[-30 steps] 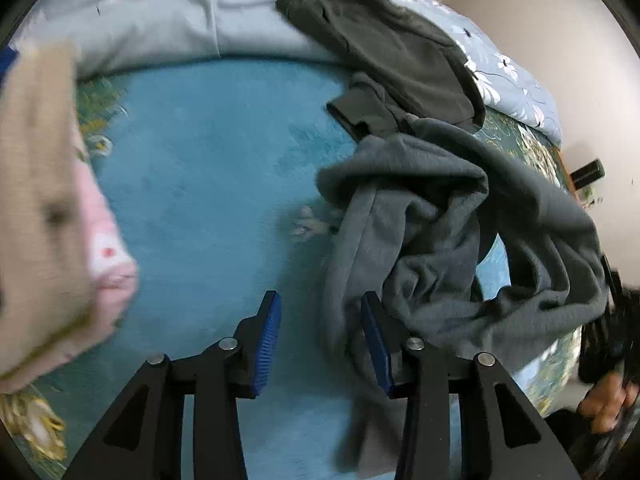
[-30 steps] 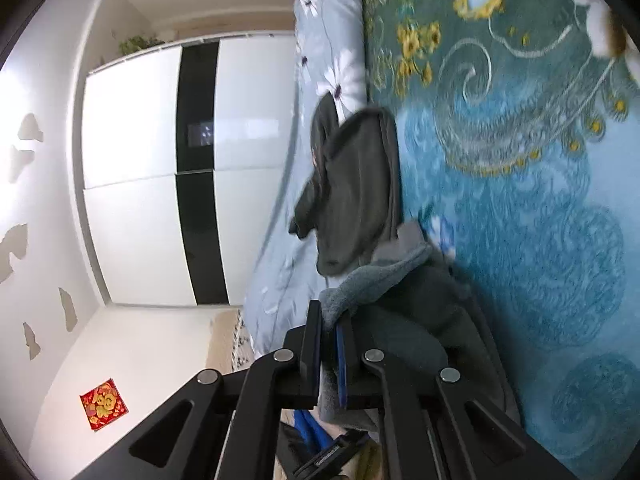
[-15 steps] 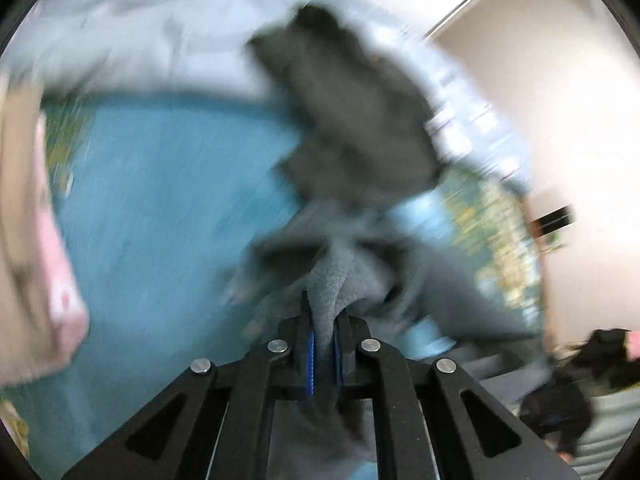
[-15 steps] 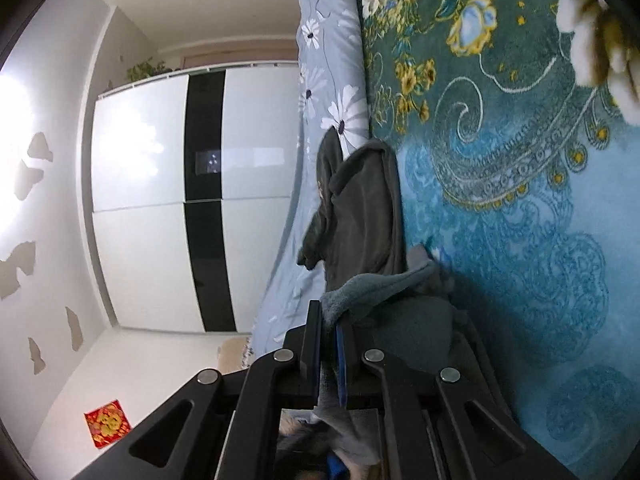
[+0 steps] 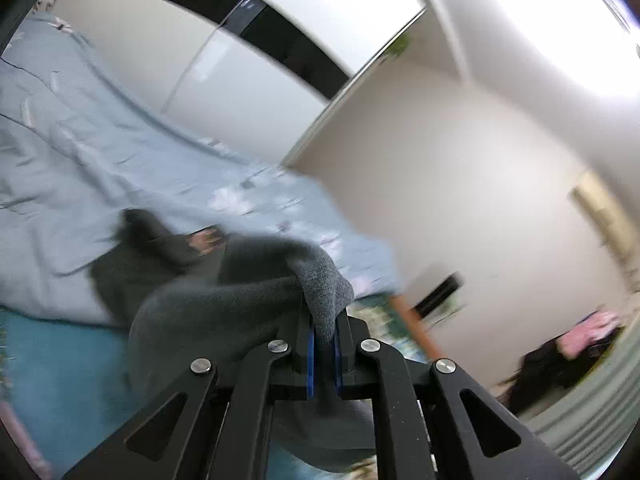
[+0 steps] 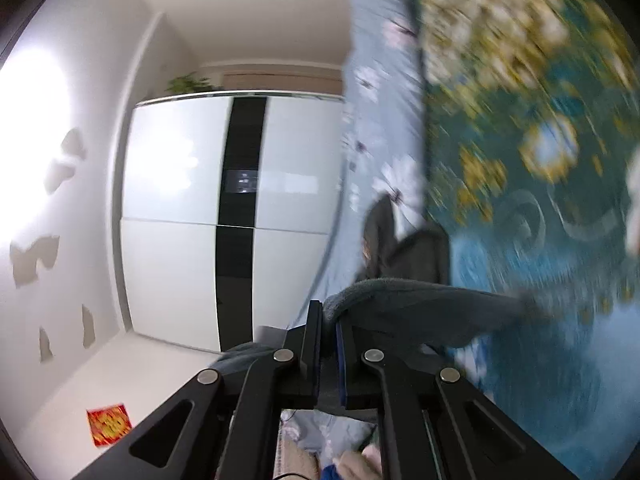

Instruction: Fold clothes

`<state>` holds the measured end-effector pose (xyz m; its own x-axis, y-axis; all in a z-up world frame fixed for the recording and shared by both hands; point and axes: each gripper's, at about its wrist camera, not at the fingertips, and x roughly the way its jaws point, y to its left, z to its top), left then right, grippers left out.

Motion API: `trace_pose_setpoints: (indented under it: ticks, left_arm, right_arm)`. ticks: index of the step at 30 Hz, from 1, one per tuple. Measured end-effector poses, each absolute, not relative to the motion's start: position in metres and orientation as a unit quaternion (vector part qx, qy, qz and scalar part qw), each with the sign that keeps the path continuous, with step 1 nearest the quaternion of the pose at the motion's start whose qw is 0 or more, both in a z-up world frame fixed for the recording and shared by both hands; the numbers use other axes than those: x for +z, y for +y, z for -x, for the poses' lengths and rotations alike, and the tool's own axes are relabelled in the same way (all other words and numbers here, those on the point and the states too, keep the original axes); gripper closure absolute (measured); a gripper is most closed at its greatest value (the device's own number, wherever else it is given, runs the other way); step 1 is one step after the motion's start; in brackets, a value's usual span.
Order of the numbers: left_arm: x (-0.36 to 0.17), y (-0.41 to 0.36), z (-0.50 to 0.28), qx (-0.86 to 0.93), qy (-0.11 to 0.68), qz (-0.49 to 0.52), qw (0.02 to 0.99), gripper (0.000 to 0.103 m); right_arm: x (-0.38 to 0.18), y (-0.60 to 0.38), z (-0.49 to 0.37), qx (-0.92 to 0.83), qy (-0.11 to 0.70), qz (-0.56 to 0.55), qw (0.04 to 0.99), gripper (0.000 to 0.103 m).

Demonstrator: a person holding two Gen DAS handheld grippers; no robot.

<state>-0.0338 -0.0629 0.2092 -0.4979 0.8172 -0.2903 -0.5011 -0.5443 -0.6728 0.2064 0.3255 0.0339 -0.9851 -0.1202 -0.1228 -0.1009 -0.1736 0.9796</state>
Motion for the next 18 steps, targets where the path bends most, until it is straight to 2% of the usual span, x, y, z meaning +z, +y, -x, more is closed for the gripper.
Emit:
trace_pose_setpoints:
  ticks: [5,9,13,18]
  left_arm:
    - [0.161,-0.071,0.004,0.828,-0.241,0.340,0.376,0.096]
    - [0.089,-0.083,-0.023,0.822,-0.199,0.420,0.329,0.096]
    - [0.020,-0.103,-0.046,0.797,-0.196,0.504,0.267,0.096]
    - [-0.027,-0.127,-0.096,0.770,-0.145,0.574,0.239,0.096]
  right_arm:
    - [0.063,0.344,-0.223,-0.805,-0.588,-0.077,-0.012,0.097]
    - [0.030,0.347,-0.234,-0.791,-0.598,-0.125,-0.034,0.097]
    - [-0.018,0.349,-0.245,-0.747,-0.643,-0.159,-0.062,0.098]
    - [-0.047,0.363,-0.261,-0.712,-0.673,-0.179,-0.090,0.098]
